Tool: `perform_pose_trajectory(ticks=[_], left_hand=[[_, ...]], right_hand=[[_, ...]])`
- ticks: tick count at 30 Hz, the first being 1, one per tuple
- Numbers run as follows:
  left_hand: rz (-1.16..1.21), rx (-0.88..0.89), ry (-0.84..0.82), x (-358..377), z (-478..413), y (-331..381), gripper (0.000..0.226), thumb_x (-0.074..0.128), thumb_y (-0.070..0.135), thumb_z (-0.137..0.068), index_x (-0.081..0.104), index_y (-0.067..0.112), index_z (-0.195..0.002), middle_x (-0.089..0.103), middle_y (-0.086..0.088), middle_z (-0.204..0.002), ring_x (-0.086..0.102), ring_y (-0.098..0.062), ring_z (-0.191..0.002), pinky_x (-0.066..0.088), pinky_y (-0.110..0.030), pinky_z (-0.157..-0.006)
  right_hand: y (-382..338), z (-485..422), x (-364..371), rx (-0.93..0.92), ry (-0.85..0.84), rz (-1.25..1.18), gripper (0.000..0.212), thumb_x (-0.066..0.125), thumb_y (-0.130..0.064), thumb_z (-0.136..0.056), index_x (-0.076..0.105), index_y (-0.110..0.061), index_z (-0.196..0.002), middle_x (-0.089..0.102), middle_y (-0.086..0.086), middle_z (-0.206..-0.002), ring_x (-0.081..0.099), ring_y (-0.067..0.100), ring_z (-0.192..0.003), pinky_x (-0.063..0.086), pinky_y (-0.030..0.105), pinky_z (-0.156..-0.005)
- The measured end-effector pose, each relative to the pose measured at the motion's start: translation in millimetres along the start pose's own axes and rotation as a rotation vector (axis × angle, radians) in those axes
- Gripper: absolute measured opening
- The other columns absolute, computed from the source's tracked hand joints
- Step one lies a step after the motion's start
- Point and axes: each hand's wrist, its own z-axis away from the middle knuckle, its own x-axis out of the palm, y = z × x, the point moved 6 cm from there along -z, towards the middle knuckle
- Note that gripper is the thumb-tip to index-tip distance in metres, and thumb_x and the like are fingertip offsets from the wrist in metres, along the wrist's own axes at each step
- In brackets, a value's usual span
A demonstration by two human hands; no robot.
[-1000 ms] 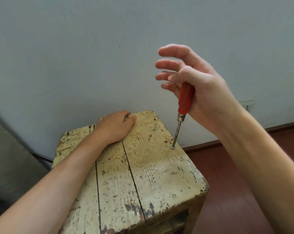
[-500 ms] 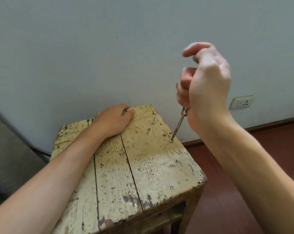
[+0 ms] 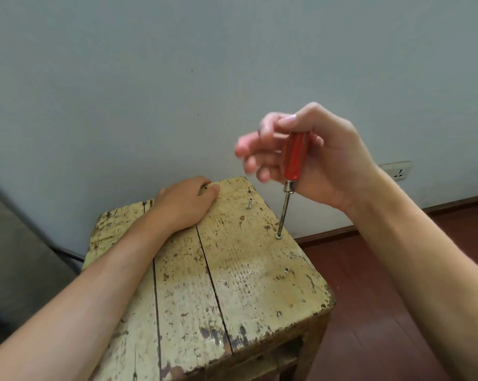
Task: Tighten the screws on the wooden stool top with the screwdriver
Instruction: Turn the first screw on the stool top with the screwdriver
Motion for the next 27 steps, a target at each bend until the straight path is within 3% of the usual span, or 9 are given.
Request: perform_pose_trajectory(ticks=[3,6,12,14,16,19,23,25,27], left_hand=[[-0.007,-0.004,-0.003,1,0,-3,0.047,0.030,0.057,-0.104,0.058,0.029,-0.131,0.064,0.005,-0.129,0.056,-0.023,-0.121,0.037,-0.050,-0.109],[-0.007,-0.001,-0.004,1,0,-3,0.048,0.030,0.057,-0.104,0.057,0.030,-0.132,0.062,0.006,-0.132,0.055,-0.022,-0.124,0.036,-0.050,-0.110],[0.013,-0.004,-0.012,1,0,-2,0.048,0.031,0.056,-0.104,0.056,0.030,-0.135,0.061,0.006,-0.134,0.054,-0.022,-0.126,0.035,-0.050,-0.111],[0.013,-0.001,-0.011,0,1,-2,0.048,0.031,0.057,-0.104,0.056,0.029,-0.135,0.061,0.006,-0.134,0.054,-0.022,-0.126,0.035,-0.050,-0.112],[0.011,0.000,-0.009,0,0,-2,0.048,0.031,0.057,-0.104,0.056,0.029,-0.134,0.062,0.006,-0.133,0.054,-0.022,-0.125,0.035,-0.050,-0.112],[-0.007,-0.001,-0.001,1,0,-2,0.048,0.031,0.057,-0.104,0.057,0.030,-0.133,0.062,0.005,-0.132,0.055,-0.023,-0.124,0.035,-0.047,-0.110],[-0.001,0.002,0.004,1,-1,-3,0.047,0.032,0.057,-0.103,0.058,0.029,-0.130,0.064,0.005,-0.126,0.057,-0.023,-0.119,0.038,-0.048,-0.108],[0.006,0.005,0.004,1,-2,-3,0.046,0.032,0.057,-0.102,0.059,0.030,-0.127,0.065,0.005,-0.123,0.057,-0.023,-0.117,0.039,-0.047,-0.107],[0.002,0.008,0.008,2,-2,-2,0.043,0.032,0.057,-0.102,0.060,0.030,-0.123,0.066,0.004,-0.122,0.058,-0.024,-0.116,0.040,-0.047,-0.105]], right_hand=[[7,-2,8,0.044,-0.036,0.040,0.040,0.036,-0.022,-0.092,0.044,-0.021,-0.053,0.044,-0.003,-0.045,0.036,0.011,-0.036,0.034,0.019,-0.041],[7,0,3,-0.037,0.155,0.057,0.034,0.037,-0.024,-0.088,0.020,-0.023,-0.058,0.022,-0.008,-0.045,0.015,0.010,-0.038,0.018,0.015,-0.040],[6,29,1,-0.387,0.752,0.050,0.043,0.042,-0.023,-0.095,0.027,-0.026,-0.055,0.022,-0.009,-0.048,0.016,0.013,-0.040,0.020,0.017,-0.044],[5,35,1,-0.424,0.849,0.071,0.040,0.045,-0.026,-0.095,0.030,-0.025,-0.058,0.025,-0.008,-0.049,0.018,0.014,-0.043,0.020,0.020,-0.044],[5,32,2,-0.379,0.787,0.108,0.033,0.049,-0.032,-0.093,0.036,-0.023,-0.064,0.028,-0.009,-0.050,0.019,0.013,-0.044,0.020,0.020,-0.043],[6,19,3,-0.230,0.504,0.174,0.021,0.050,-0.036,-0.093,0.053,-0.021,-0.079,0.034,-0.008,-0.052,0.026,0.016,-0.046,0.026,0.025,-0.045],[-5,6,0,-0.134,0.127,0.385,0.037,0.045,-0.025,-0.094,0.075,-0.018,-0.073,0.064,0.002,-0.072,0.054,0.029,-0.077,0.045,0.040,-0.076],[-7,3,1,-0.087,-0.048,0.242,0.042,0.041,-0.013,-0.091,0.082,-0.015,-0.087,0.074,0.005,-0.097,0.066,0.024,-0.096,0.054,0.032,-0.089],[-5,-1,4,0.005,-0.180,0.007,0.050,0.039,-0.006,-0.089,0.078,-0.015,-0.119,0.074,0.010,-0.116,0.073,0.026,-0.101,0.060,0.030,-0.088]])
